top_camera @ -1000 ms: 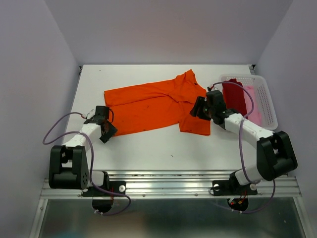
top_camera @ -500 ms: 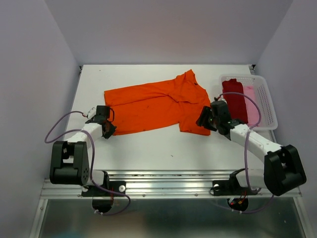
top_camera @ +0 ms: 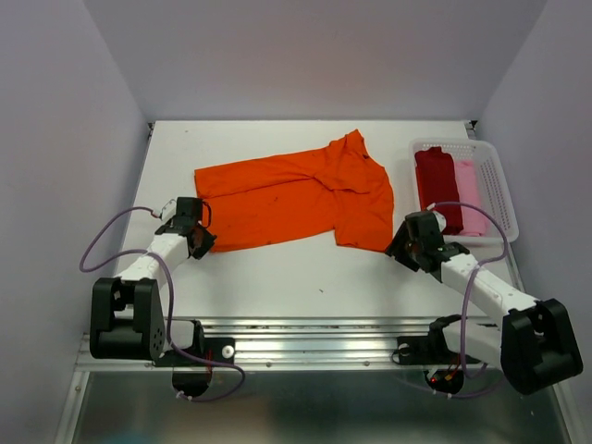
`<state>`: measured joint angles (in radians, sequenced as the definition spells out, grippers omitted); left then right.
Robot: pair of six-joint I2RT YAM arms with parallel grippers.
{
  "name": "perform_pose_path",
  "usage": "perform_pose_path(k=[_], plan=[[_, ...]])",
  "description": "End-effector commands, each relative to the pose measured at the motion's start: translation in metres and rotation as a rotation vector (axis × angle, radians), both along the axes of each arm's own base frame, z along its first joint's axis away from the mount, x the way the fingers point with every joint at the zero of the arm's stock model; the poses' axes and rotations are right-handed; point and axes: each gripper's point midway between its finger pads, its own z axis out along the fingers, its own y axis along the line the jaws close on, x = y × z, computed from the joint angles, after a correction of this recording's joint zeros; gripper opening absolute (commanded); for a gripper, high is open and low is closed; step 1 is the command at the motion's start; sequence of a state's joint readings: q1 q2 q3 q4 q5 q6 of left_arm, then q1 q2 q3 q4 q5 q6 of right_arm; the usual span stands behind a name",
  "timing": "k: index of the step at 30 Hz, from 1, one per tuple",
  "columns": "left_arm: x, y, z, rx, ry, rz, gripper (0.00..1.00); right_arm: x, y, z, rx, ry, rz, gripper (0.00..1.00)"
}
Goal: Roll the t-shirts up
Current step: Fold the T-shirt at the center of the board.
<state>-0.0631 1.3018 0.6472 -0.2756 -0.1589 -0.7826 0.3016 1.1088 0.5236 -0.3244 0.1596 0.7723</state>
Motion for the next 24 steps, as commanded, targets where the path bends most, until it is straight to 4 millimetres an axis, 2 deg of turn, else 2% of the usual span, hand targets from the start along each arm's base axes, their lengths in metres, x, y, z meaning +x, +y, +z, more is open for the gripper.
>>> perform_pose_path(k=[1, 3, 11, 16, 21, 22, 24], plan=[[-0.009, 0.003, 0.001, 0.014, 0.019, -0.012, 0.0, 0.006, 0.001, -0.006, 0.039, -0.009, -0.047, 0.56], [-0.009, 0.002, 0.001, 0.009, 0.016, -0.015, 0.0, 0.005, 0.001, -0.012, 0.041, -0.01, -0.049, 0.56], [-0.008, 0.001, 0.005, 0.004, 0.003, -0.021, 0.0, 0.023, 0.001, -0.023, 0.054, -0.063, -0.087, 0.52], [-0.01, 0.001, 0.004, 0.004, 0.007, -0.021, 0.0, 0.034, 0.001, -0.027, 0.055, -0.087, -0.11, 0.42], [-0.01, 0.0, 0.005, 0.0, 0.006, -0.022, 0.0, 0.042, -0.001, -0.025, 0.048, -0.115, -0.127, 0.21], [-0.01, 0.0, 0.005, -0.002, 0.006, -0.023, 0.0, 0.043, -0.002, -0.024, 0.041, -0.12, -0.13, 0.11], [-0.011, 0.0, 0.006, -0.003, 0.007, -0.024, 0.0, 0.046, -0.002, -0.021, 0.034, -0.127, -0.129, 0.01]])
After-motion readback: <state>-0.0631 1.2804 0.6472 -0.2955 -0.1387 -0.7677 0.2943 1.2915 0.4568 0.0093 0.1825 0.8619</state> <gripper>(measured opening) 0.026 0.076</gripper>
